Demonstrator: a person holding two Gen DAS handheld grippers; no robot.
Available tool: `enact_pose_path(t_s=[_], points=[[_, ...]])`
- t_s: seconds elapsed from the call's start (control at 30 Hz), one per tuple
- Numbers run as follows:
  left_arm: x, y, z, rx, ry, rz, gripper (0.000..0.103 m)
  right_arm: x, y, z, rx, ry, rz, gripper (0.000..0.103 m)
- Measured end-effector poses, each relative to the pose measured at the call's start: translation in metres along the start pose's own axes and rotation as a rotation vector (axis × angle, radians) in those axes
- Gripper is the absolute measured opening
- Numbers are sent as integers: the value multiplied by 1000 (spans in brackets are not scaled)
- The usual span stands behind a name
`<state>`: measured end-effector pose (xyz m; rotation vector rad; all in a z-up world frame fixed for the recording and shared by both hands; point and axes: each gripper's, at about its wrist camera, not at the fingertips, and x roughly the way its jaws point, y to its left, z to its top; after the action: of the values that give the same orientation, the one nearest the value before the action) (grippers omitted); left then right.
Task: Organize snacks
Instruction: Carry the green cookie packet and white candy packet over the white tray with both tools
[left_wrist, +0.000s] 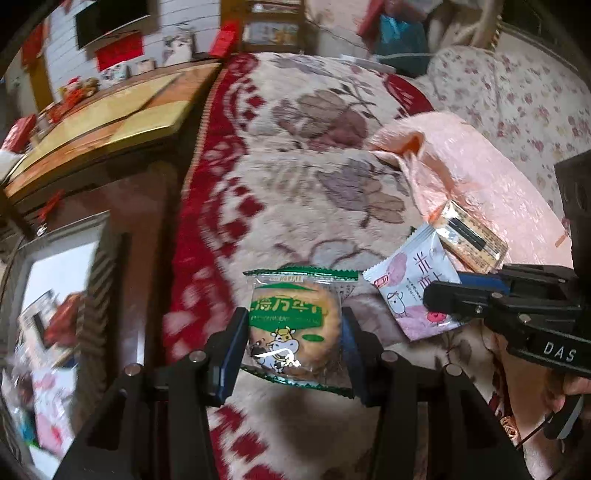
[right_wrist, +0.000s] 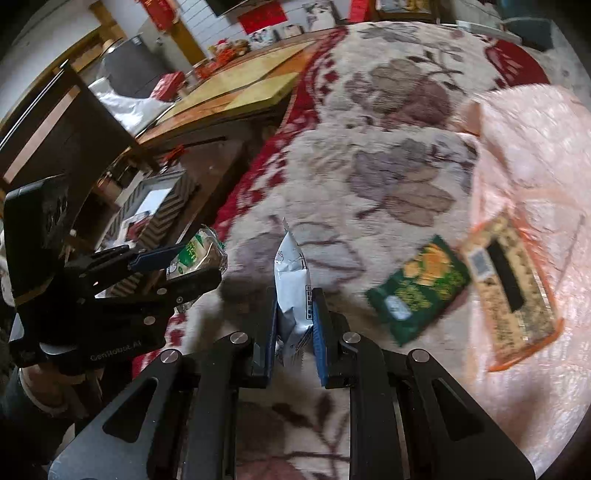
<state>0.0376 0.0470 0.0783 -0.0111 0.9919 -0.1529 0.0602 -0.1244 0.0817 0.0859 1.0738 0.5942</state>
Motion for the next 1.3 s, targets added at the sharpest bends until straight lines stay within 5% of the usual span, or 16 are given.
enact_pose_path(t_s=[0.73, 1.3], points=[[-90, 118, -37, -224, -119, 220, 51, 32, 140, 22, -244, 56, 84, 16], [-115, 190, -72, -383, -126, 314, 51, 62, 222, 37, -393, 97, 136, 16]])
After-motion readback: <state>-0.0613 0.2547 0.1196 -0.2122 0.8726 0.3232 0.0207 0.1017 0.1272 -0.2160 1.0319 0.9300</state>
